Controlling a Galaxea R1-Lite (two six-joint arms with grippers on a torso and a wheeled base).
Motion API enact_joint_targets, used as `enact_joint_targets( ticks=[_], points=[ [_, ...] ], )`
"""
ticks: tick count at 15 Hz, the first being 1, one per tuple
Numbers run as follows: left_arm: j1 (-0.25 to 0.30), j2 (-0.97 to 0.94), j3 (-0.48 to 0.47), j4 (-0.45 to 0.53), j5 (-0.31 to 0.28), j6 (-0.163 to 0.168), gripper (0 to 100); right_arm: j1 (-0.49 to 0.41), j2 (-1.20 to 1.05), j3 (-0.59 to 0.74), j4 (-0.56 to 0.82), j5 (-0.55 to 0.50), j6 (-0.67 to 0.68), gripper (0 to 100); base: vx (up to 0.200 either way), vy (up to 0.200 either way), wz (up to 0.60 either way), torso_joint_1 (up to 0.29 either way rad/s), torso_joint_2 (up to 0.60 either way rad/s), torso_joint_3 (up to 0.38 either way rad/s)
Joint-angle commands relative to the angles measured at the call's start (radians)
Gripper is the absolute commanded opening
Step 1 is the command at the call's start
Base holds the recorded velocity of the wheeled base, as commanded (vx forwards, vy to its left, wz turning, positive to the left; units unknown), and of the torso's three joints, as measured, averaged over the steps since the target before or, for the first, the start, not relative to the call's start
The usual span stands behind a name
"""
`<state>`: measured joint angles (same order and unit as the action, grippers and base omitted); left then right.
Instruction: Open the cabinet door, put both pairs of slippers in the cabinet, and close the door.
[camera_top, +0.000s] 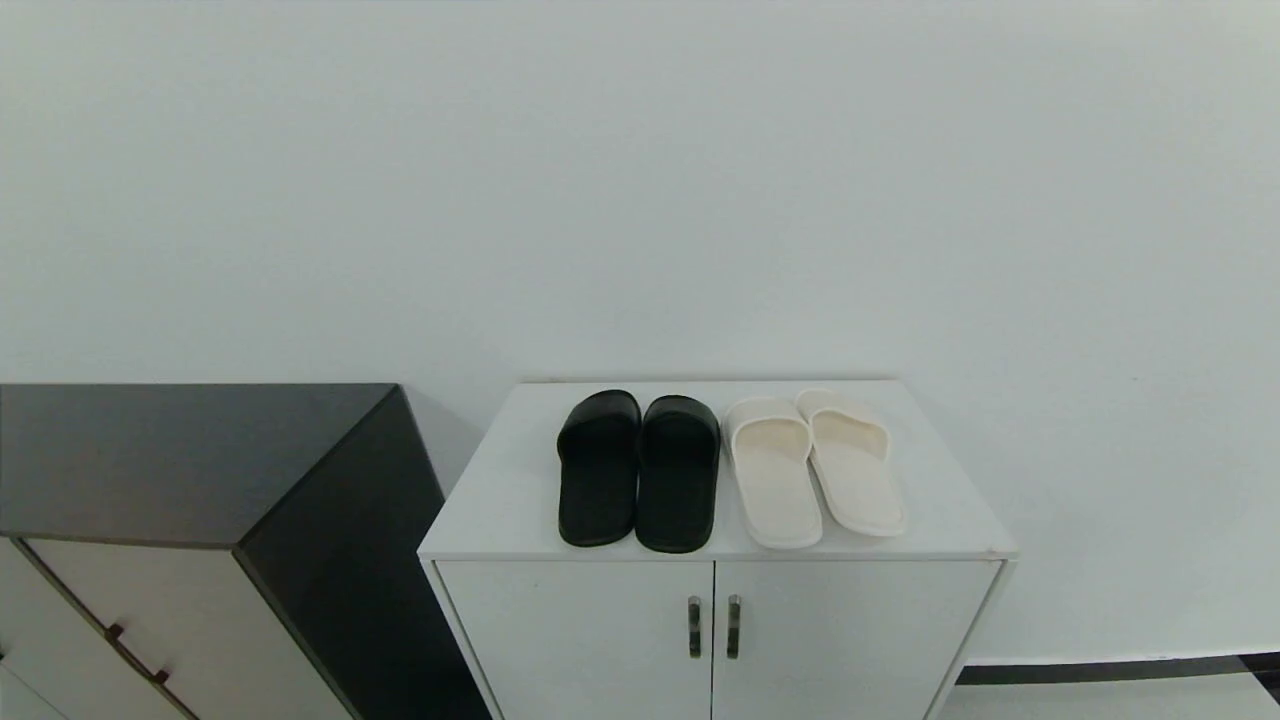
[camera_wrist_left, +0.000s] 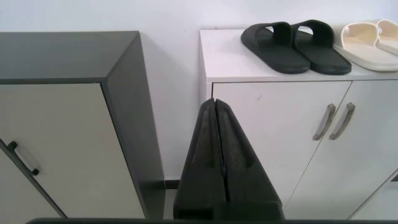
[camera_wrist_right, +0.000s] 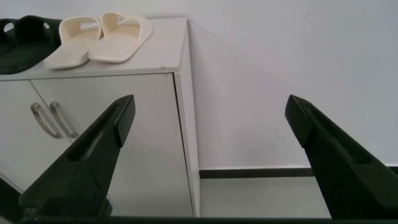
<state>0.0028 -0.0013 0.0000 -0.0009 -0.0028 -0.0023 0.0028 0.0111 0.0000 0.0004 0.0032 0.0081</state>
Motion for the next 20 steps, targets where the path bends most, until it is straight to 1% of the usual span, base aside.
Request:
enact_joint_targets(
  ticks=[1,3,4,5,6,7,8,9,10,12,13,14,16,17,18,19,20],
  points=[
    [0.000,0.001,0.000,-0.001,0.004,-0.004,0,0.022,0.049,0.000,-0.002,0.000,0.000,100,0.000,0.000,0.00,0.000,0.00,0.000],
    [0.000,0.001,0.000,-0.001,0.007,-0.007,0,-0.003,-0.011,0.000,-0.007,-0.009,-0.022,100,0.000,0.000,0.00,0.000,0.00,0.000],
    [0.000,0.001,0.000,-0.001,0.007,-0.013,0,0.011,0.036,-0.052,-0.027,0.000,0.059,100,0.000,0.000,0.00,0.000,0.00,0.000],
    [0.000,0.001,0.000,-0.001,0.007,-0.015,0,0.048,0.113,-0.149,-0.048,-0.002,0.201,100,0.000,0.000,0.00,0.000,0.00,0.000],
    [0.000,0.001,0.000,-0.001,0.007,-0.013,0,0.134,0.270,-0.307,-0.045,0.003,0.283,100,0.000,0.000,0.00,0.000,0.00,0.000],
    [0.000,0.001,0.000,-0.001,0.006,-0.011,0,0.178,0.400,-0.334,-0.043,0.009,0.210,100,0.000,0.000,0.00,0.000,0.00,0.000],
    [0.000,0.001,0.000,-0.001,0.006,-0.010,0,0.218,0.529,-0.334,-0.054,0.011,0.191,100,0.000,0.000,0.00,0.000,0.00,0.000],
    [0.000,0.001,0.000,-0.001,0.006,-0.010,0,0.247,0.598,-0.336,-0.071,0.014,0.191,100,0.000,0.000,0.00,0.000,0.00,0.000],
    [0.000,0.001,0.000,-0.001,0.006,-0.010,0,0.322,0.765,-0.336,-0.181,0.011,0.202,100,0.000,0.000,0.00,0.000,0.00,0.000],
    [0.000,0.001,0.000,-0.001,0.004,-0.008,0,0.405,0.986,-0.353,-0.370,-0.005,0.207,100,0.000,0.000,0.00,0.000,0.00,0.000],
    [0.000,0.001,0.000,-0.001,0.004,-0.008,0,0.454,1.083,-0.376,-0.435,-0.040,0.208,100,0.000,0.000,0.00,0.000,0.00,0.000],
    [0.000,0.001,0.000,-0.001,0.004,-0.008,0,0.502,1.178,-0.414,-0.477,-0.097,0.219,100,0.000,0.000,0.00,0.000,0.00,0.000],
    [0.000,0.001,0.000,-0.001,0.004,-0.008,0,0.586,1.325,-0.520,-0.516,-0.187,0.285,100,0.000,0.000,0.00,0.000,0.00,0.000],
    [0.000,0.001,0.000,-0.001,0.004,-0.008,0,0.609,1.382,-0.572,-0.516,-0.216,0.288,100,0.000,0.000,0.00,0.000,0.00,0.000],
    [0.000,0.001,0.000,-0.001,0.004,-0.007,0,0.615,1.414,-0.600,-0.516,-0.235,0.291,100,0.000,0.000,0.00,0.000,0.00,0.000],
    [0.000,0.001,0.000,-0.001,0.004,-0.007,0,0.618,1.491,-0.666,-0.517,-0.279,0.293,100,0.000,0.000,0.00,0.000,0.00,0.000],
    [0.000,0.001,0.000,-0.001,0.004,-0.007,0,0.618,1.532,-0.701,-0.517,-0.307,0.293,100,0.000,0.000,0.00,0.000,0.00,0.000]
  ],
)
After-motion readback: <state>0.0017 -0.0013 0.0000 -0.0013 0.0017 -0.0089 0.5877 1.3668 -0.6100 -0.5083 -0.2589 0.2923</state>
